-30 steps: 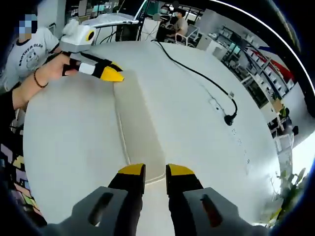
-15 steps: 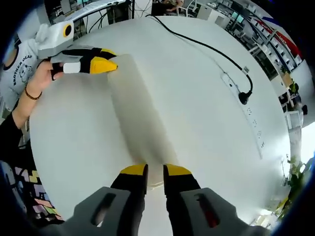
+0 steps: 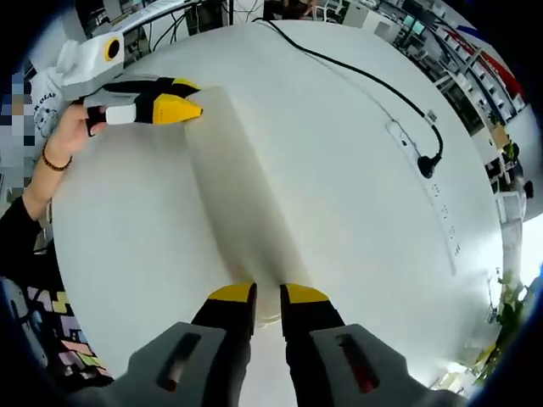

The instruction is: Arrange the utensils inside the cutlery case until each visible utensil rests in its matching compartment.

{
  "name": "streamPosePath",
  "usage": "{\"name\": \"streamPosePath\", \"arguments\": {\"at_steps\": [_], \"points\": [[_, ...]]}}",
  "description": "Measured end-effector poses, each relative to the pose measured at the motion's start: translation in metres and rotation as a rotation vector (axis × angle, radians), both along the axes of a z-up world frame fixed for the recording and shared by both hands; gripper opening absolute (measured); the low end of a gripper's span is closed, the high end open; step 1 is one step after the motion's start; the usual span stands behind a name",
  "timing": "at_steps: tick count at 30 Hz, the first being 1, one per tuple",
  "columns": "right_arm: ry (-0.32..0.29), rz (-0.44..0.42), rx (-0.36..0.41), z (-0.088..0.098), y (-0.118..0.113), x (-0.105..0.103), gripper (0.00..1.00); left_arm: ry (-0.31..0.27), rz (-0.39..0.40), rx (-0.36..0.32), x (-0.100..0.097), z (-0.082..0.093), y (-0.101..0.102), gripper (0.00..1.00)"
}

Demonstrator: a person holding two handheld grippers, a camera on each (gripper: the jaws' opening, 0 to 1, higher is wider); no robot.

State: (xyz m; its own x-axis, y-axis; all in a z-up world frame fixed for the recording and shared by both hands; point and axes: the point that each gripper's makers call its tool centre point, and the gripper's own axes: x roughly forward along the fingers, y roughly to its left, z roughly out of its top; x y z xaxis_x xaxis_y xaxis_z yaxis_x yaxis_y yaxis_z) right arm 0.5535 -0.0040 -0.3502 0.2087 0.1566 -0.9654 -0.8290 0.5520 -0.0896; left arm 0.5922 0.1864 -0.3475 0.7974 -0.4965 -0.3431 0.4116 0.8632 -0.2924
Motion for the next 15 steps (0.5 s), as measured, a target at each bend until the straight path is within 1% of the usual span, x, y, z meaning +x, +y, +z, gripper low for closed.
{"name": "streamPosePath", "arguments": {"at_steps": [1, 2, 3, 4, 5, 6, 7, 8, 10, 11, 12, 13, 14, 15], "points": [[0.001, 0.002, -0.004, 0.000, 0.000, 0.000, 0.11, -0.045, -0.010, 0.057, 0.003, 0.003, 0.002, 0.27], [0.000, 0.005, -0.006, 0.000, 0.001, 0.000, 0.11, -0.066, -0.020, 0.101, 0.004, 0.003, 0.001, 0.27], [-0.001, 0.000, -0.008, 0.000, 0.001, 0.000, 0.11, -0.092, -0.060, 0.161, 0.002, 0.006, -0.001, 0.25], [-0.002, -0.006, -0.009, 0.000, 0.001, 0.000, 0.11, -0.087, -0.071, 0.200, 0.001, 0.007, 0.000, 0.23], [-0.003, -0.012, -0.010, 0.000, 0.001, 0.000, 0.11, -0.097, -0.082, 0.237, 0.004, 0.009, 0.001, 0.21], [-0.001, -0.018, -0.011, 0.000, 0.001, 0.001, 0.11, -0.133, -0.103, 0.262, 0.007, 0.017, -0.003, 0.20], [-0.001, -0.019, -0.011, 0.000, 0.001, 0.001, 0.11, -0.140, -0.123, 0.273, 0.009, 0.021, -0.006, 0.20], [0.001, -0.019, -0.011, 0.000, 0.001, 0.000, 0.11, -0.135, -0.146, 0.288, 0.008, 0.024, -0.008, 0.20], [0.006, -0.018, -0.012, 0.000, 0.001, 0.000, 0.11, -0.086, -0.224, 0.321, 0.005, 0.028, -0.016, 0.14], [0.008, -0.015, -0.012, -0.001, 0.001, 0.000, 0.11, -0.032, -0.282, 0.371, 0.001, 0.025, -0.019, 0.12], [0.017, -0.023, -0.014, -0.001, 0.001, 0.001, 0.11, 0.011, -0.309, 0.404, -0.001, 0.022, -0.019, 0.10], [0.022, -0.031, -0.019, -0.001, 0.001, 0.003, 0.11, 0.084, -0.350, 0.453, -0.005, 0.016, -0.019, 0.07], [0.022, -0.027, -0.026, -0.001, 0.002, 0.002, 0.11, 0.111, -0.380, 0.488, -0.007, 0.013, -0.019, 0.06], [0.022, -0.017, -0.038, -0.001, 0.002, 0.002, 0.11, 0.114, -0.394, 0.531, -0.003, 0.012, -0.019, 0.05]]}}
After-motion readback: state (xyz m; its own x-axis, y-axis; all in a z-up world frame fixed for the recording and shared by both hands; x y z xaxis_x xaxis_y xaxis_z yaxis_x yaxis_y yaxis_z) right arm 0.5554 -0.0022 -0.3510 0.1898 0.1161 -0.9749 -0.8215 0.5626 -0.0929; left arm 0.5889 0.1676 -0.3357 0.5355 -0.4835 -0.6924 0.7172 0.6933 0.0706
